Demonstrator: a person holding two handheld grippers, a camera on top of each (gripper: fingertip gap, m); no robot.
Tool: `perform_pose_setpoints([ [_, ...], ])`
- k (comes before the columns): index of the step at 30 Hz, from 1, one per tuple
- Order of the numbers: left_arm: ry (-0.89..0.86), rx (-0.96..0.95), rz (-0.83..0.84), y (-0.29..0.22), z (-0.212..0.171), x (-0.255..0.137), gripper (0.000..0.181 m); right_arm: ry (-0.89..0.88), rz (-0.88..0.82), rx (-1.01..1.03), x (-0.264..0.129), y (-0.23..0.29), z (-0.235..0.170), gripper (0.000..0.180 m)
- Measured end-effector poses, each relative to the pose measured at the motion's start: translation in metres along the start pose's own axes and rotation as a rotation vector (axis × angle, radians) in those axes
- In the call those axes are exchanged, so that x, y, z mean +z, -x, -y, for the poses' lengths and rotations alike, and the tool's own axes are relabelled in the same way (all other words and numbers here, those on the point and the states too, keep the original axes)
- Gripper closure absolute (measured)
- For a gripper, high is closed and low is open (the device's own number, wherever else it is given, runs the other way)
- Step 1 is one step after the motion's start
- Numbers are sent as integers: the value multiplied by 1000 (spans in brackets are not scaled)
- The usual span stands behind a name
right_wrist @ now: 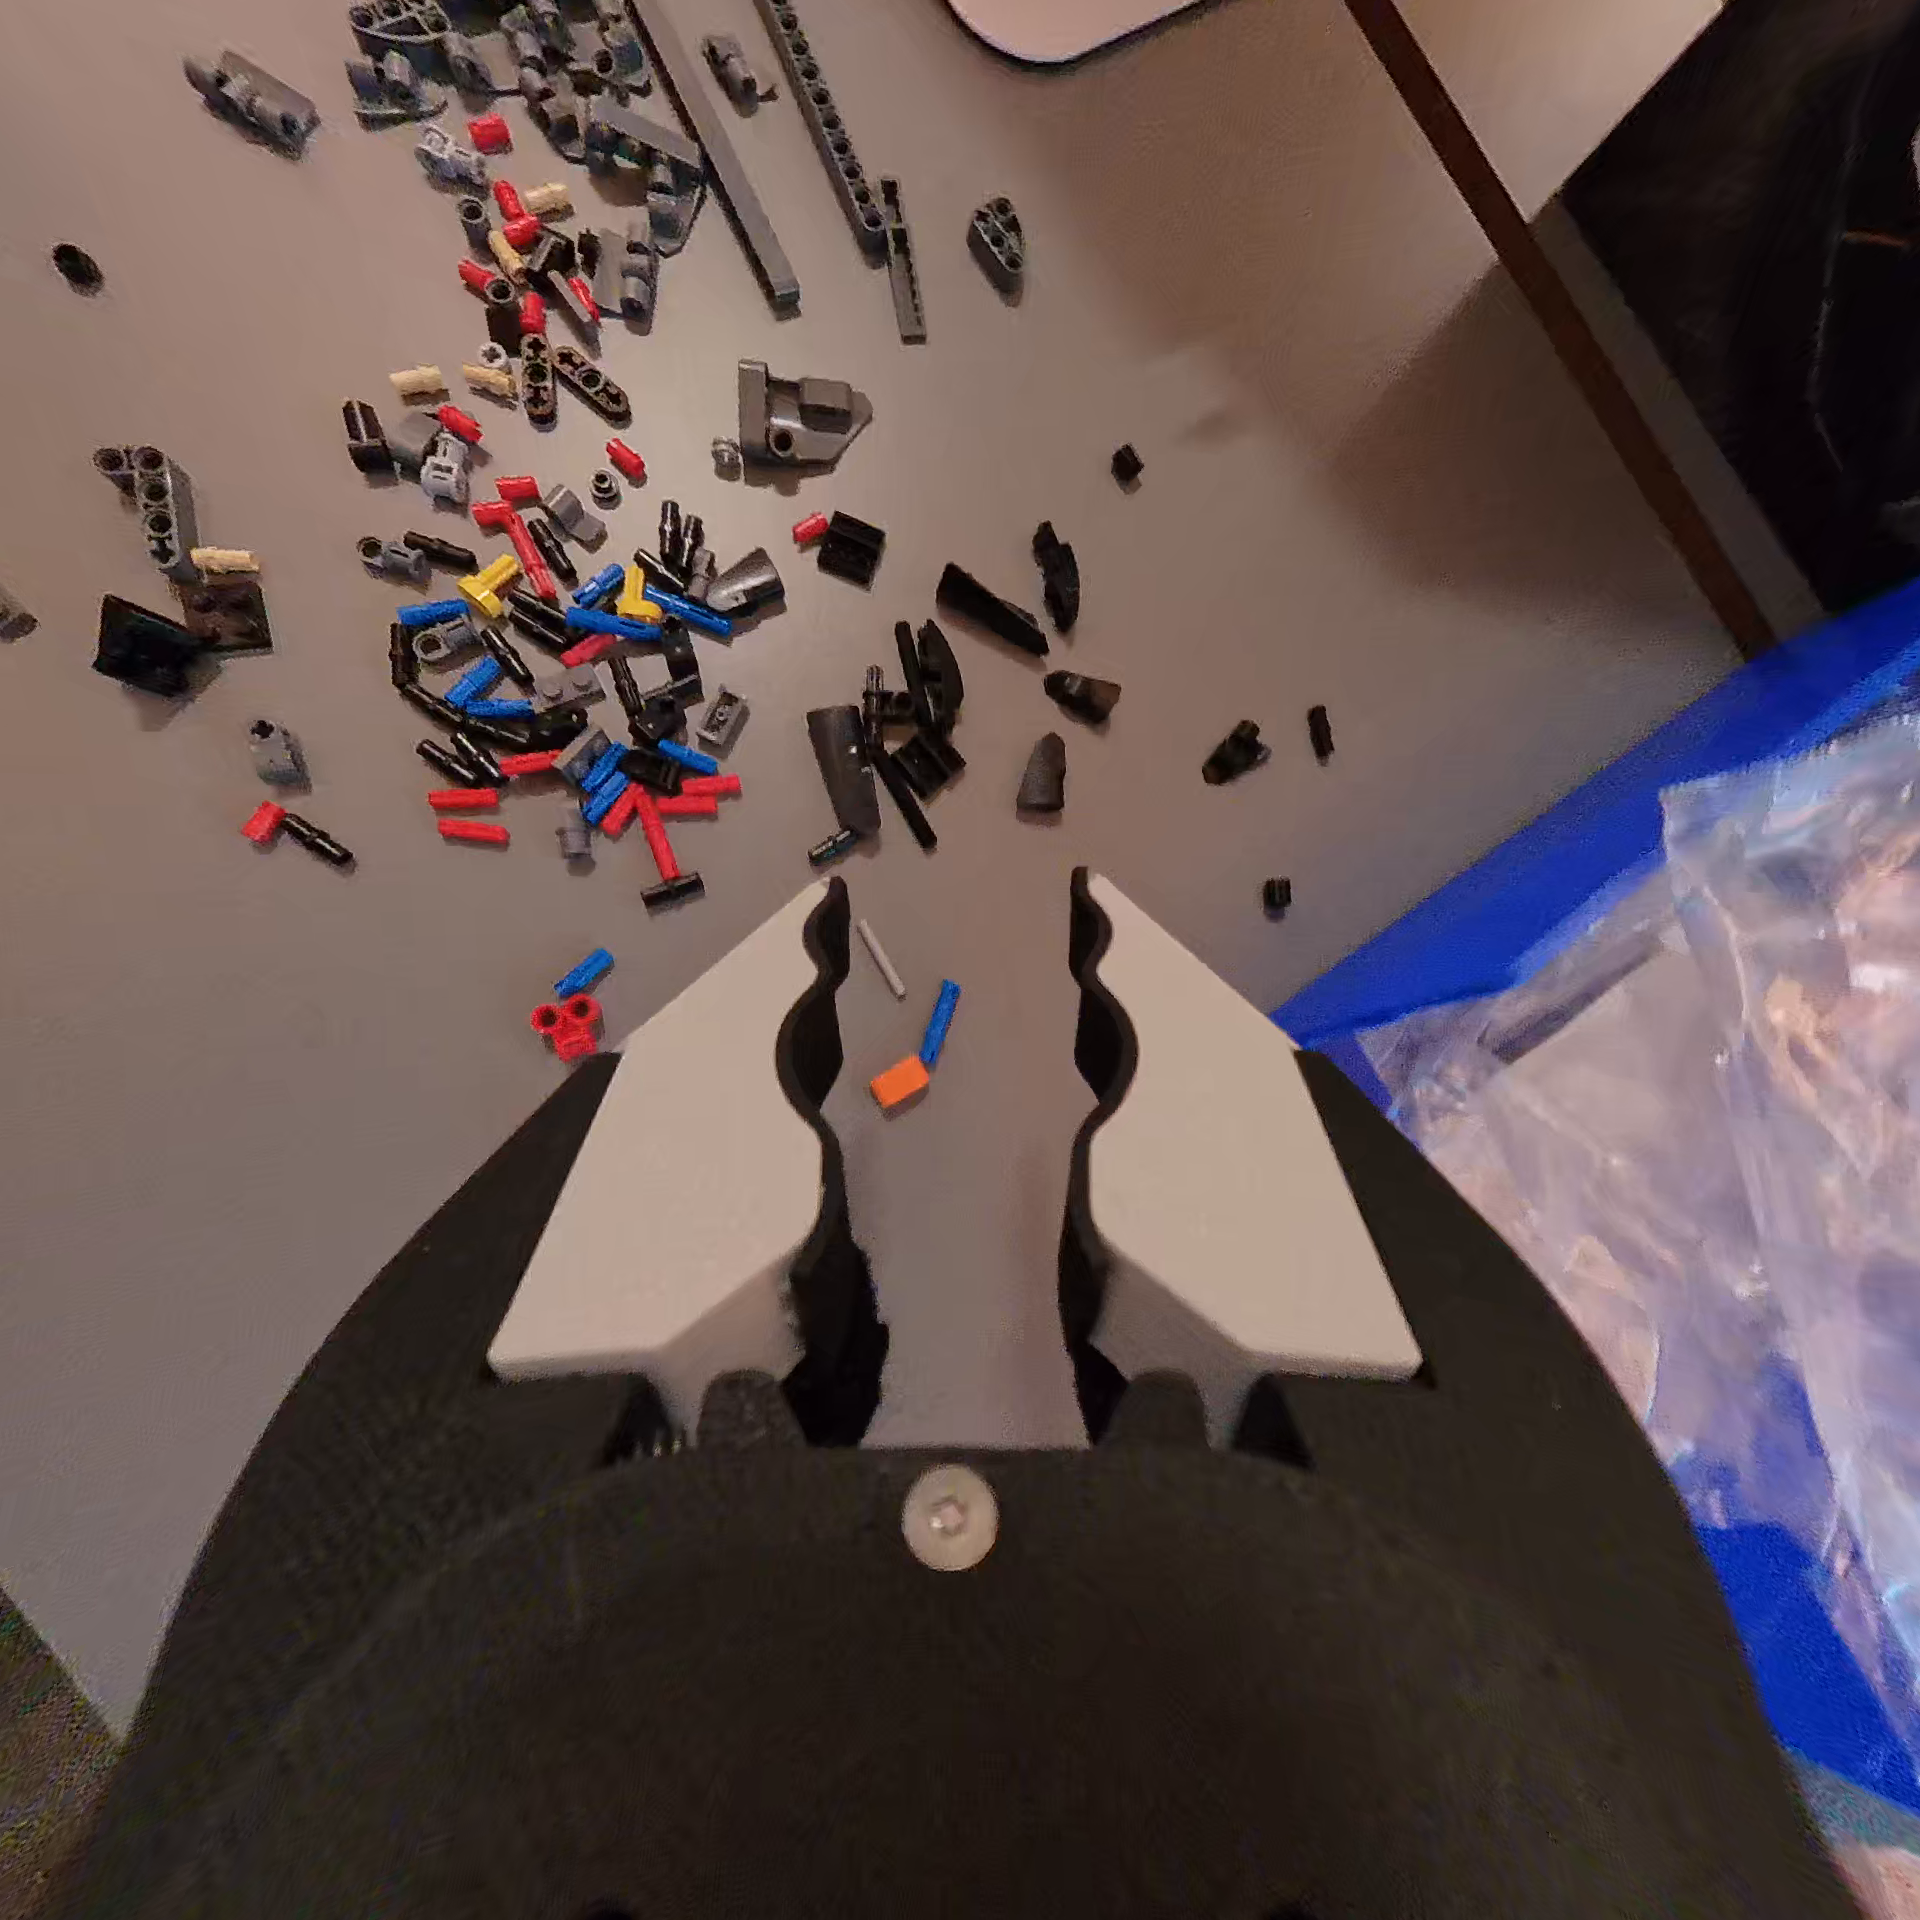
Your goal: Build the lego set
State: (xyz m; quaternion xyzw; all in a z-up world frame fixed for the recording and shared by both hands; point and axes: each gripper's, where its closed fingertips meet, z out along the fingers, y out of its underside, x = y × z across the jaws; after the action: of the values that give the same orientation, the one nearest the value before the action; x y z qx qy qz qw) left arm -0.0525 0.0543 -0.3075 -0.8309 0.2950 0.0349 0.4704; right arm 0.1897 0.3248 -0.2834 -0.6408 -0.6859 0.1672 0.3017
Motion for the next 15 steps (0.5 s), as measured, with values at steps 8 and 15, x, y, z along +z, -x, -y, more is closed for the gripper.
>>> perform_pose_setpoints([
  [8, 21, 57, 6, -8, 4, 3, 146, -1, -17, 61, 0, 11, -34, 137],
  [15, 18, 78, 7, -11, 11, 4, 146, -54, 11, 88, 4, 30, -38, 138],
])
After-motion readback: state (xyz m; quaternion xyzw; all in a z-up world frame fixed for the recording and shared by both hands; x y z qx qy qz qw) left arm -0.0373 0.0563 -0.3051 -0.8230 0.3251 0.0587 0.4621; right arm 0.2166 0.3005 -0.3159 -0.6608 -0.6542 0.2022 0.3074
